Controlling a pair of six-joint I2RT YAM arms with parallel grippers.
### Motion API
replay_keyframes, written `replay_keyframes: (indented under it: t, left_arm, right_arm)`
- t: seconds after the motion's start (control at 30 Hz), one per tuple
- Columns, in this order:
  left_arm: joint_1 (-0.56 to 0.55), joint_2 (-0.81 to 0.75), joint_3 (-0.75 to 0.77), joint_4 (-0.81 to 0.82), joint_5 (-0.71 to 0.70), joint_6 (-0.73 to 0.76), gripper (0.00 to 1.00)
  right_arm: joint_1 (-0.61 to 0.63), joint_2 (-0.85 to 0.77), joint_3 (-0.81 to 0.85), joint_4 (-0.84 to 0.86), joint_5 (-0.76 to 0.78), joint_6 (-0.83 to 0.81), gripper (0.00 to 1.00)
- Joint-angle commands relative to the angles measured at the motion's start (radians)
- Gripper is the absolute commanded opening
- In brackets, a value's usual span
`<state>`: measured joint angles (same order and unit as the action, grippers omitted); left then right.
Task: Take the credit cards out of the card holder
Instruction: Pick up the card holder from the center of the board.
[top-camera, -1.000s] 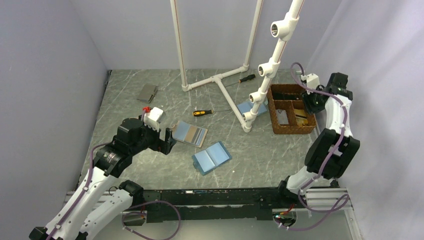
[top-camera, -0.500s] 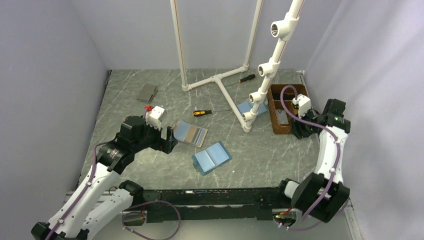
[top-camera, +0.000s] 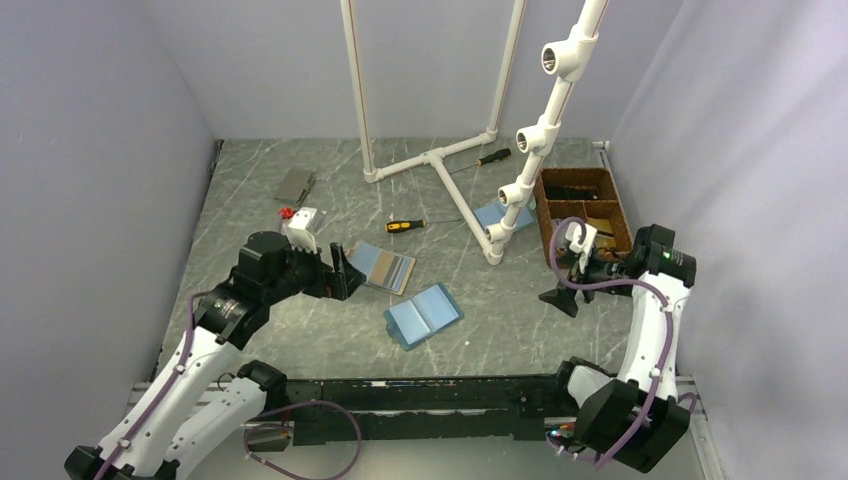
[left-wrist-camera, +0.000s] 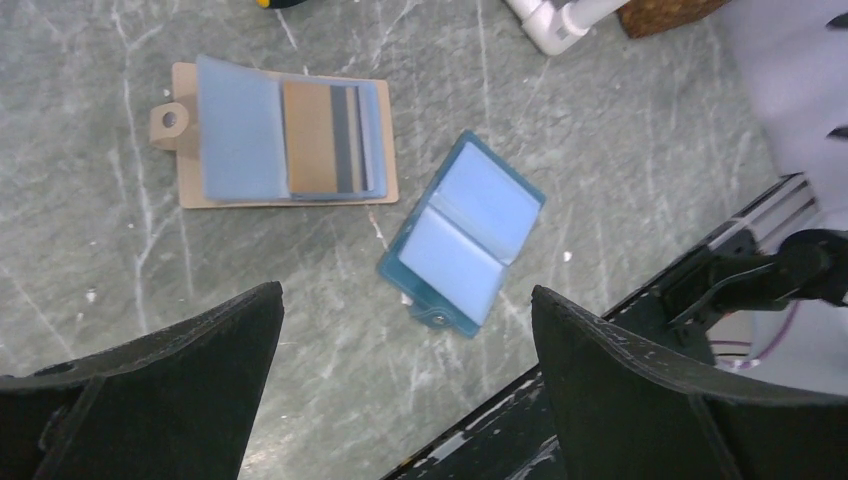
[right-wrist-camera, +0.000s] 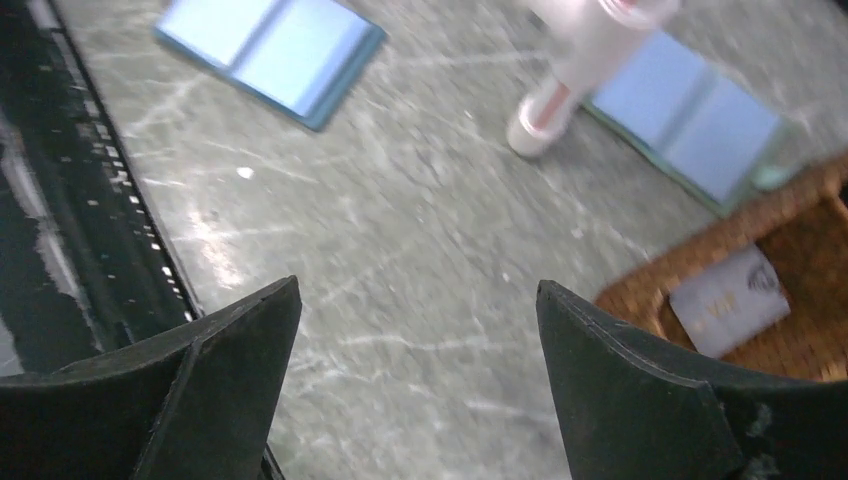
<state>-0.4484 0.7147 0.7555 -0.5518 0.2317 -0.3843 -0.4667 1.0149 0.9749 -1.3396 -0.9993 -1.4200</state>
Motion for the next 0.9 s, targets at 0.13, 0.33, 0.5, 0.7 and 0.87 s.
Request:
replay_keyframes:
  t: [0.13,0.33,0.5,0.7,0.87]
  left_arm:
    - [0.004,-0.004,0.004,0.093,0.034,-0.127,0.99]
    - [0.005,0.025,-0.005,0.104,0.030,-0.149,0.99]
    - [0.005,0.058,-0.011,0.132,0.026,-0.155,0.99]
    - [0.008,0.124,-0.016,0.166,0.012,-0.150,0.99]
    - [0.013,0.221,0.036,0.184,0.022,-0.079,0.99]
  right_arm:
    - [0.322,-0.101,-0.042,0.188,-0.154,0.234,0.91]
    - [0.535,-0.117,-0.048,0.432,-0.054,0.496,0.91]
    - [0.665,-0.015,0.011,0.418,-0.006,0.503,0.92]
    - [0.697,0.017,0.004,0.379,-0.035,0.409,0.93]
    - [0.697,0.003,-0.040,0.347,-0.047,0.331,0.94]
